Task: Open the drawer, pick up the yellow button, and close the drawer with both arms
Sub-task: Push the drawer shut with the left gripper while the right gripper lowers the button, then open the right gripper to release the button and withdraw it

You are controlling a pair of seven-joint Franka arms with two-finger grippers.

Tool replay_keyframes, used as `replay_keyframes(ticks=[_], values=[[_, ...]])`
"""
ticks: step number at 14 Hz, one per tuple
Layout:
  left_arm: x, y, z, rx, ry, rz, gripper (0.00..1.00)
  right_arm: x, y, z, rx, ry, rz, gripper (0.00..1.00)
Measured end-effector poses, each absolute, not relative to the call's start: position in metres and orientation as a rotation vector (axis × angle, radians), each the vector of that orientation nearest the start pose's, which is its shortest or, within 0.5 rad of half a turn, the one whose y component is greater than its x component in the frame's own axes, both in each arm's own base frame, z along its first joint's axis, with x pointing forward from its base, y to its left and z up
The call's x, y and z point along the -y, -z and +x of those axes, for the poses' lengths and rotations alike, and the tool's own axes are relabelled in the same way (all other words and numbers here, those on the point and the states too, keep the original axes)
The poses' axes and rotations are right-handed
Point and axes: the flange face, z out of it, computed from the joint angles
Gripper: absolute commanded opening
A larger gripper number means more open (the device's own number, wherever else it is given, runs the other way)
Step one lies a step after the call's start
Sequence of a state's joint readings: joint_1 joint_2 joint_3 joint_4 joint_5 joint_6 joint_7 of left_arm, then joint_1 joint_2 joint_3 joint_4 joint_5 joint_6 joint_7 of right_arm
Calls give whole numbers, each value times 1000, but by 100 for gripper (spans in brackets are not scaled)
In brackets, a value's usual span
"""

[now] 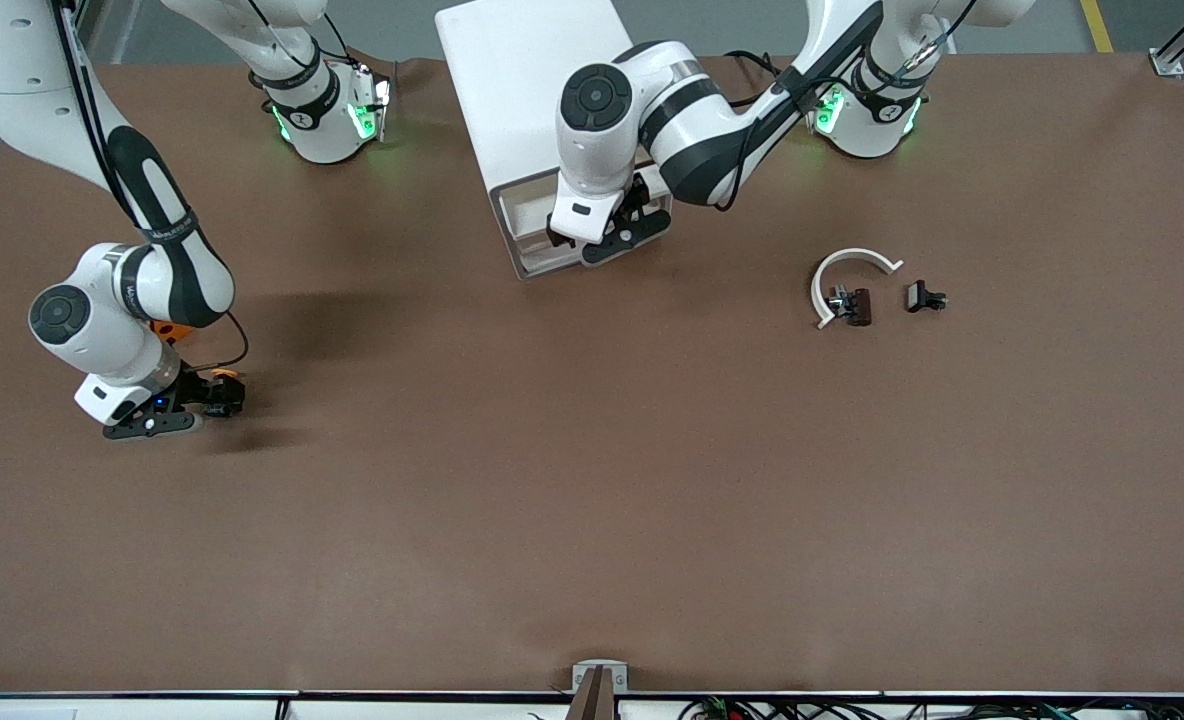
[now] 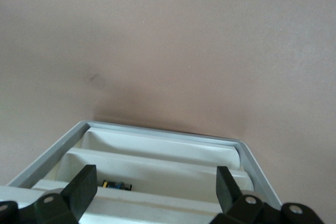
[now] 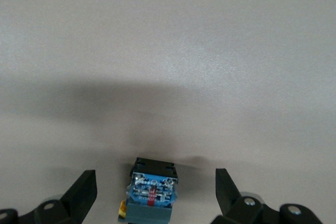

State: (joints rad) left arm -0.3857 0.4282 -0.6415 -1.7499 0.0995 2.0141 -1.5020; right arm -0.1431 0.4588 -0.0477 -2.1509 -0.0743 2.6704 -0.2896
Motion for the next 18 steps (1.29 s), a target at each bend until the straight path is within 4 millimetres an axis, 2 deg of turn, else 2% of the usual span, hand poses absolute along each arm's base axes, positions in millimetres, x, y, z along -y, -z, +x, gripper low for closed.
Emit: replay_keyframes(ticks=[3,7,10,14,18], values=[[529,-361,355,715,-309,-3015,100,101,-210,565,265,-33,-3183,100],[533,-359,347,728,-377,-3008,100,86,-270,561,149,-133,-3138,100],[535,-358,343,748,-430,-3001,100,74,-334,550,59,-218,-3039,100],[535,-357,344,788,-505,-2990,100,72,-429,535,55,-318,-2992,100],[534,-354,345,796,-520,-2983,100,66,-488,526,-98,-342,-3001,100]])
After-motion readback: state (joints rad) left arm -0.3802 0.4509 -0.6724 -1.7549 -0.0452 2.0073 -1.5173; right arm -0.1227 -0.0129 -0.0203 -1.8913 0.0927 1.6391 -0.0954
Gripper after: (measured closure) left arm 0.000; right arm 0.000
